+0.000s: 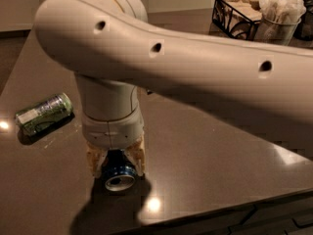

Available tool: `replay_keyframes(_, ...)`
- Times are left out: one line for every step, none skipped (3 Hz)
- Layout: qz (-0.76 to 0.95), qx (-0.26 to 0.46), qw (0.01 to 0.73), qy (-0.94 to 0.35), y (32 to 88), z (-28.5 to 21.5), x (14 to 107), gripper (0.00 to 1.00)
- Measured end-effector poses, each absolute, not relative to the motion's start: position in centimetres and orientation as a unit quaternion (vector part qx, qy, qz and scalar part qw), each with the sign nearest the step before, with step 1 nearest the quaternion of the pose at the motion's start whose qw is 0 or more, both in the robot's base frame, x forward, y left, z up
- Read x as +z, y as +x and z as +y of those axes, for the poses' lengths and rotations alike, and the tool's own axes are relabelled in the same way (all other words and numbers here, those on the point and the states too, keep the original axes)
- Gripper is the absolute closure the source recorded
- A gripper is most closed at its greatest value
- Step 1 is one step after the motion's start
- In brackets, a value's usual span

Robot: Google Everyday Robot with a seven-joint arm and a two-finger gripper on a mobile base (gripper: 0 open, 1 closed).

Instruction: Place pepsi can upright

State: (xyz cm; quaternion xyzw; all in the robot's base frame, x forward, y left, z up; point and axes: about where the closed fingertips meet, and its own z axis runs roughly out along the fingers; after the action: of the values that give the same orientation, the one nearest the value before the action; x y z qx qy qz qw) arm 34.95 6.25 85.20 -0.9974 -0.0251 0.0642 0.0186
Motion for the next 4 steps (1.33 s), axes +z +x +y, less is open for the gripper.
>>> replay_keyframes(0.078,0.114,0.056,-0.989,37.0,6.7,87.3,0.87)
replay_keyframes(0.189,0.162,0.091,-0.964,39.9,7.2,89.8,1.00)
replay_keyframes(0.295,0.221,0.126,-0.921,42.0,6.7,91.1,1.00)
replay_keyframes(0.385,0.292,0.173,-0.858,42.9,5.7,91.7,1.00)
